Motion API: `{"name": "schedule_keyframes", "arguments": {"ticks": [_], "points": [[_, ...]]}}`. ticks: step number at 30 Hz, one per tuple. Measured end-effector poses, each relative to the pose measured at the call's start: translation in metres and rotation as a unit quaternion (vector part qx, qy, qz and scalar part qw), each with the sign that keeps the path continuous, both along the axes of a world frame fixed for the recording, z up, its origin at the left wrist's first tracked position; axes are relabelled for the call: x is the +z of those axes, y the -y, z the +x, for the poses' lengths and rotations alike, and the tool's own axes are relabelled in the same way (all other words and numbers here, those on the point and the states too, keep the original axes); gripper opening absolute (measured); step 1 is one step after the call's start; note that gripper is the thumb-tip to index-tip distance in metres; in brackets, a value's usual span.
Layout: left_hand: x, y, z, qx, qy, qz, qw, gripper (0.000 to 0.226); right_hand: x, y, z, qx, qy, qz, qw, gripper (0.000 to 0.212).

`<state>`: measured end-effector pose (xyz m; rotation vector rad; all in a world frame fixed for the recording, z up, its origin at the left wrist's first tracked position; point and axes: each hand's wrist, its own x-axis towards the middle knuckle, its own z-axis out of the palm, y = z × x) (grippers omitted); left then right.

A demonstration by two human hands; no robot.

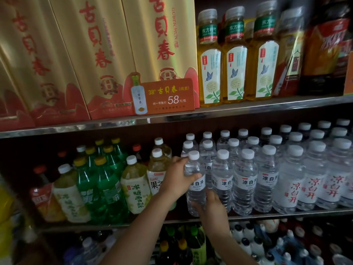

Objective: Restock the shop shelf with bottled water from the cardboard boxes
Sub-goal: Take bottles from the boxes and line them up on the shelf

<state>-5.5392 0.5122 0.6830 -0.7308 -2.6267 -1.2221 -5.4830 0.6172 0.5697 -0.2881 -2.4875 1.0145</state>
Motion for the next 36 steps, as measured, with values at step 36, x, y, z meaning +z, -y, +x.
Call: {"name": "schedule_keyframes", "arguments": {"ticks": [36], "points": [[0.06,0.169,0.086,0.236,0.016,-0.242,0.941,0.059,0.089,0.098,0.031,0.101,-0.119,-0.099,0.983,0.02]]}}
